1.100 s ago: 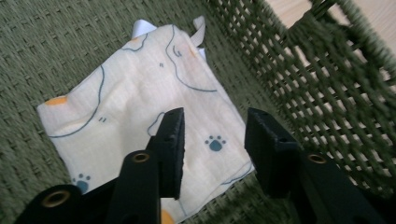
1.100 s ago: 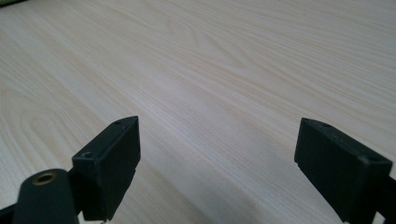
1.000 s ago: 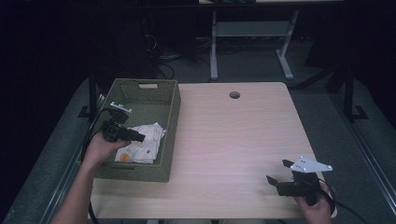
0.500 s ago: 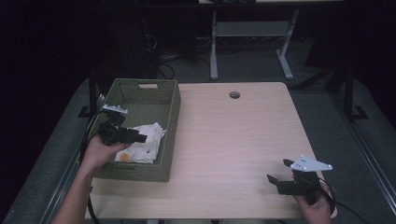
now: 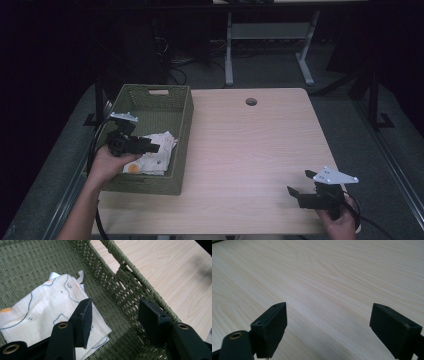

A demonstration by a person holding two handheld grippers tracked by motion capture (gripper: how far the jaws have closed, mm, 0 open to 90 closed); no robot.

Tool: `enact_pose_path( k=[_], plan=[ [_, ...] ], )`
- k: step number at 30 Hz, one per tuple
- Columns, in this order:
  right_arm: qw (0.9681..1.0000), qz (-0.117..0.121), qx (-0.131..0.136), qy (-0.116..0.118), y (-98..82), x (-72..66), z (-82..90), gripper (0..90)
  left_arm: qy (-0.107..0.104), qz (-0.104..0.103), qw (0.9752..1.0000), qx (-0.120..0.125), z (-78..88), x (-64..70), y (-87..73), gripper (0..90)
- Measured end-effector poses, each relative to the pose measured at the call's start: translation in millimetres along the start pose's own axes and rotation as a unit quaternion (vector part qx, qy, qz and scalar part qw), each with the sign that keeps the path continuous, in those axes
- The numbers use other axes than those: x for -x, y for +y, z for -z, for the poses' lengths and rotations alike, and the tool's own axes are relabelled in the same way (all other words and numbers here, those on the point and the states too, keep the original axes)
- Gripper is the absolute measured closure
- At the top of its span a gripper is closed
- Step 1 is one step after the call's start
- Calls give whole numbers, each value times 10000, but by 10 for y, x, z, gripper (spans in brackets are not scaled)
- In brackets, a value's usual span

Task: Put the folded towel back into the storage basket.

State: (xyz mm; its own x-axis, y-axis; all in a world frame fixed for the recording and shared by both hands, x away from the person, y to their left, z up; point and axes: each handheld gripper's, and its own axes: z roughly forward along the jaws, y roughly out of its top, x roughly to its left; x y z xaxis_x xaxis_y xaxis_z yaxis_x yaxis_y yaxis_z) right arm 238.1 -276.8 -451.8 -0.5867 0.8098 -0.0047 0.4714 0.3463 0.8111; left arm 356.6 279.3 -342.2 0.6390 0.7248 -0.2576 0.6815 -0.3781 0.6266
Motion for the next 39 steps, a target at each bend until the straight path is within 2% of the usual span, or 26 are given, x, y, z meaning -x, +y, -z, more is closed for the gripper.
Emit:
enact_pose_path(
  k=[4,17,21,25,39],
  plan=[
    [10000,-8,-15,-8,0,2,0,139,-51,10,9999,126,31,12,14,458],
    [10000,-52,-33,2,-6,27,4,139,-140,-67,9995,279,62,113,88,446],
    [10000,-52,-29,-9,-8,37,5,139,-192,-169,9992,308,49,179,136,440],
    [10000,-62,-21,-6,-9,40,7,139,-264,-152,9987,404,33,220,178,433],
    [9999,-113,-1,-42,-5,39,17,139,-427,-360,9975,438,-47,425,265,419]
  ],
)
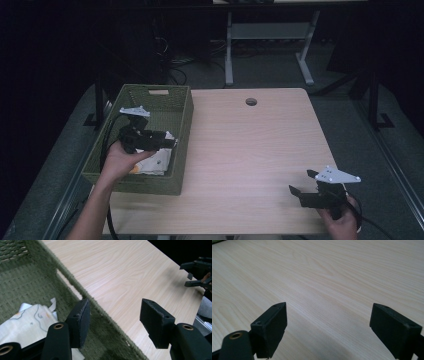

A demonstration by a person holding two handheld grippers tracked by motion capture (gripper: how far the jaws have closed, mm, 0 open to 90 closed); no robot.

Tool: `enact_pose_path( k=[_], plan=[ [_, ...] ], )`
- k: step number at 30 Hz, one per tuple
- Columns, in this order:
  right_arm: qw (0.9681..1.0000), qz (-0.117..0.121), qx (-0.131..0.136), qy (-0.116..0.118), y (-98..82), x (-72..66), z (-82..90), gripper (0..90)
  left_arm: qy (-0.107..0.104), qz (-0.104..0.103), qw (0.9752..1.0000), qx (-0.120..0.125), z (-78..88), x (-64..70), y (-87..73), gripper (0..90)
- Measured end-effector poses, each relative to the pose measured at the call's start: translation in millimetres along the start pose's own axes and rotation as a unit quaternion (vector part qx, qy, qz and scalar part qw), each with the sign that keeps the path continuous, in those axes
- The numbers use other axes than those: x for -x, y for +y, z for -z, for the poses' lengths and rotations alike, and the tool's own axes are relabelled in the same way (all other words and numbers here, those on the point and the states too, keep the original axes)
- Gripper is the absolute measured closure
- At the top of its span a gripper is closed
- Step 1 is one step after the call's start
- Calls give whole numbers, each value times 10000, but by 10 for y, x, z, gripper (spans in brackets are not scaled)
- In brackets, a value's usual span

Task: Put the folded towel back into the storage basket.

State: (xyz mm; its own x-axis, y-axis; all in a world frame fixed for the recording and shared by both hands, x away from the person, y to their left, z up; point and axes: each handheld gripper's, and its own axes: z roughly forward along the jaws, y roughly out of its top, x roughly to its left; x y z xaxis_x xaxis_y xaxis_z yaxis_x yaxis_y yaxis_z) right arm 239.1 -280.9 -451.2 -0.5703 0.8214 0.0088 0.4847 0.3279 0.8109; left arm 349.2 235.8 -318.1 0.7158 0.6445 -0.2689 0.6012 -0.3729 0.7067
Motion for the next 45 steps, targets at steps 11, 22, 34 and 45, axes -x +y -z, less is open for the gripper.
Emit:
enact_pose_path(
  k=[11,22,34,45],
  plan=[
    [10000,32,0,-16,-4,3,15,139,-187,-122,9998,-5,-104,138,26,403],
    [10000,40,50,-27,-15,4,59,139,-314,-394,9987,12,-257,381,60,393],
    [10000,23,58,-34,-20,19,79,139,-462,-466,9978,-25,-431,536,71,391],
    [10000,-6,63,-59,-22,25,94,139,-593,-666,9960,-18,-735,854,74,378]
  ],
)
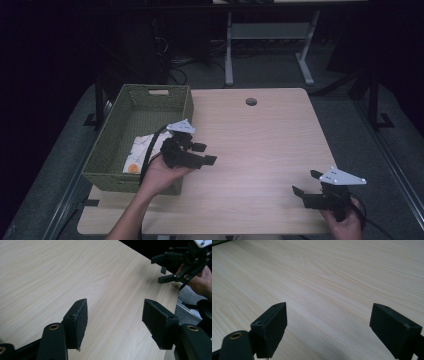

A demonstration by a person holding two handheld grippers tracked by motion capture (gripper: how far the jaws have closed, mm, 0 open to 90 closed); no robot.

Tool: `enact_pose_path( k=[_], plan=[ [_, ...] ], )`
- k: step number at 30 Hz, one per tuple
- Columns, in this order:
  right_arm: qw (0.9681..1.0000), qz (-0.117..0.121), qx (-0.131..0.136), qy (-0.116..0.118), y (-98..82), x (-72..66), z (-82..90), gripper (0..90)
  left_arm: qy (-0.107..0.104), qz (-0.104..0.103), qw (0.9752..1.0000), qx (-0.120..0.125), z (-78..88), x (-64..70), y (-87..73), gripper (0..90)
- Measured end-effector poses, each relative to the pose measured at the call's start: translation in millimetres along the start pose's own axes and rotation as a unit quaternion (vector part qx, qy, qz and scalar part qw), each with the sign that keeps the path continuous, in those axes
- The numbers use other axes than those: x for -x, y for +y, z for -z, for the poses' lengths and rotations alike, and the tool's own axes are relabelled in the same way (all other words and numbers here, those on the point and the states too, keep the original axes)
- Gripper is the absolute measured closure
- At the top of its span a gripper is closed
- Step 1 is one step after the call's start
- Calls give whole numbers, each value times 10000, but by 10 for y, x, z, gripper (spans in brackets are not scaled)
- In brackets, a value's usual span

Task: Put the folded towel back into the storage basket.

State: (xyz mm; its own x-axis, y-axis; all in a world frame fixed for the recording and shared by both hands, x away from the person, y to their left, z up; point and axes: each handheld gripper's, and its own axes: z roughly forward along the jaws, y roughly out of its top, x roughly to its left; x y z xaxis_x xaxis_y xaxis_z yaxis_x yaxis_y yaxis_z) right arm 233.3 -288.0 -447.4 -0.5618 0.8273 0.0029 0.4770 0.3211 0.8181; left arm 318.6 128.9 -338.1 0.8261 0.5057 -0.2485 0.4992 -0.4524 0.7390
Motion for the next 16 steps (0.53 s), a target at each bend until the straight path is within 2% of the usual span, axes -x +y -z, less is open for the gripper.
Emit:
enact_pose_path(
  k=[5,9,10,11,14,15,16],
  plan=[
    [10000,33,20,-25,-1,3,22,139,14,-85,10000,49,-164,130,1,372],
    [10000,47,-9,-39,-13,18,21,139,2,-20,9997,227,-355,264,-25,363],
    [10000,42,-22,-51,-16,21,22,139,2,-20,9997,227,-355,264,-25,359],
    [10000,25,-37,-52,-19,24,26,139,80,-82,9997,224,-458,349,-49,353],
    [10000,-22,-1,-56,-20,25,46,139,-59,-136,9996,224,-598,485,-111,336],
    [10000,3,29,-61,-16,28,56,139,-65,-217,9995,218,-635,532,-140,336],
    [10000,11,55,-63,-14,29,64,139,-65,-217,9995,218,-635,532,-140,333]
  ],
)
